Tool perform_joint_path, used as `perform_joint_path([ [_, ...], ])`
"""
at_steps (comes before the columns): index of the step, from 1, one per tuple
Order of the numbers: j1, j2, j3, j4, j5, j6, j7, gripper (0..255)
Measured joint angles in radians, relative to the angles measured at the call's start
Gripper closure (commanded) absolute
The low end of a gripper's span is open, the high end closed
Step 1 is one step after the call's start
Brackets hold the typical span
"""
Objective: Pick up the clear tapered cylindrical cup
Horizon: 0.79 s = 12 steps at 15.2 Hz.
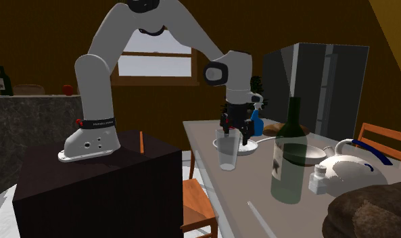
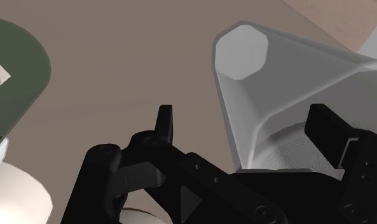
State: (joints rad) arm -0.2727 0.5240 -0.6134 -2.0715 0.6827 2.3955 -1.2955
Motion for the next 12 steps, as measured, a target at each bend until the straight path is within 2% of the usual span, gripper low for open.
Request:
perform_joint_path([
  [12,0.006,-0.012,-0.007,-0.004,-0.009,-0.005,0.007,255],
])
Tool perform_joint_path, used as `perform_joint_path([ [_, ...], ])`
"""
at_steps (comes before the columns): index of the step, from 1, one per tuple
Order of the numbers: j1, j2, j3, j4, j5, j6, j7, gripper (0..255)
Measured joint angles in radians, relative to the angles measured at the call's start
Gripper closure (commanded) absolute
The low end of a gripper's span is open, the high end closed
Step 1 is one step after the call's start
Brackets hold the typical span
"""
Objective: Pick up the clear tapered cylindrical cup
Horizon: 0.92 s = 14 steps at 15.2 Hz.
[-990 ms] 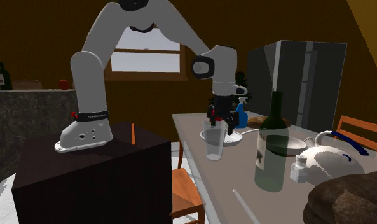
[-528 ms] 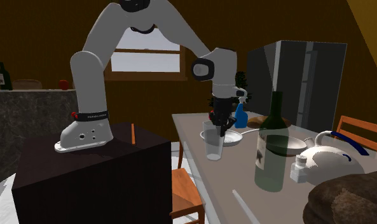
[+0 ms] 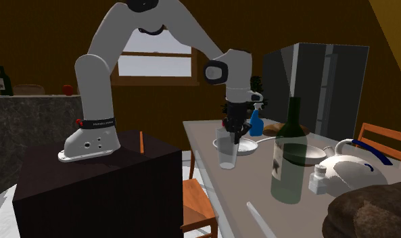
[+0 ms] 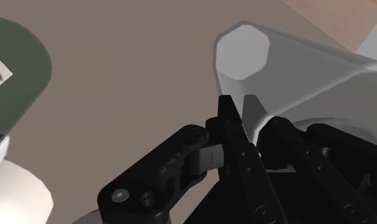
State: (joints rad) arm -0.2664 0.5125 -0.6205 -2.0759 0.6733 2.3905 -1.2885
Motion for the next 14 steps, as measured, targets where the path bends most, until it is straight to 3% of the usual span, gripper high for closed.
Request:
perform_joint_path([
  [14,0.072,-0.144,-0.095,-0.001,-0.146,-0.104,0.108,255],
])
